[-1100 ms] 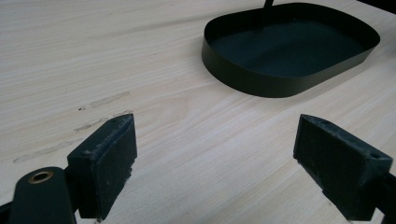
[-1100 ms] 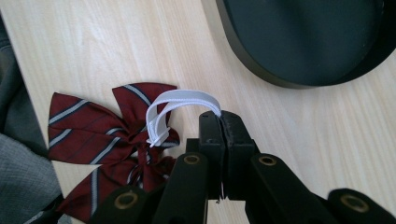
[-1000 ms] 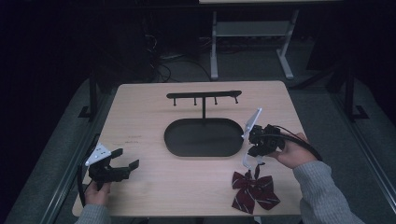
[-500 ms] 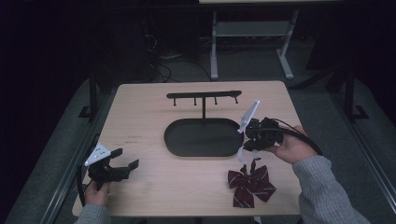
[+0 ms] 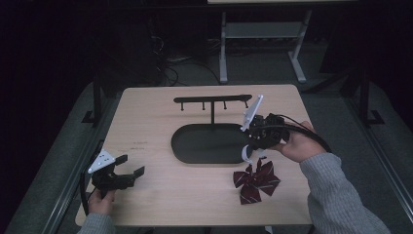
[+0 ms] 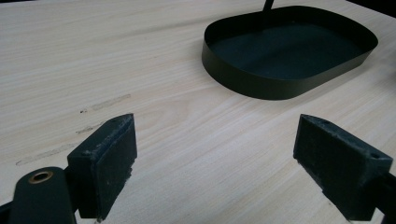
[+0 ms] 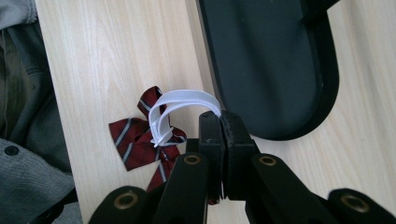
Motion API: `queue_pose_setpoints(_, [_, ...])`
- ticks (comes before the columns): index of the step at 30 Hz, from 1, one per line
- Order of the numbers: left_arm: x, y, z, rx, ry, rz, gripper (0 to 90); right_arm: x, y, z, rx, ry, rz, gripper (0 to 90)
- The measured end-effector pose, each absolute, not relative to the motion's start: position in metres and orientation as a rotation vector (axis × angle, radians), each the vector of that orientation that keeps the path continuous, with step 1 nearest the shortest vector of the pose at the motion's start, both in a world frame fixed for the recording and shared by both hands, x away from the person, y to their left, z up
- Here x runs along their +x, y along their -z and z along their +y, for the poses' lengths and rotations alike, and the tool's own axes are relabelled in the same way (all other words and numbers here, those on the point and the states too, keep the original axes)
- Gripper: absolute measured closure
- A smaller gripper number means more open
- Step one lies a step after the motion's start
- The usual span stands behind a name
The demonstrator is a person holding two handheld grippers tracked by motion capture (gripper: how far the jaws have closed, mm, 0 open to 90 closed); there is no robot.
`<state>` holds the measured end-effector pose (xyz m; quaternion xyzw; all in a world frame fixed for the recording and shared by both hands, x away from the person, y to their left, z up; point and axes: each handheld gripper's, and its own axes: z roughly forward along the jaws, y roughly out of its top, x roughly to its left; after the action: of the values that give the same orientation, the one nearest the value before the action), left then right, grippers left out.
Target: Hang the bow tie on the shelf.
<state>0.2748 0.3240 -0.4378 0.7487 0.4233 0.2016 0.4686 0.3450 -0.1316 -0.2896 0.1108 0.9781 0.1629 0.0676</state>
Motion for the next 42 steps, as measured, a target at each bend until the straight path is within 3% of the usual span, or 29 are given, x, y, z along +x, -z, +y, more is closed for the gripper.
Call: queue_pose_setpoints(42, [0.275, 0.436, 0.325, 1.832, -0.505, 1.033, 12.9, 0.393, 0.254, -0.089, 0.292, -0.447, 2.954, 87.8])
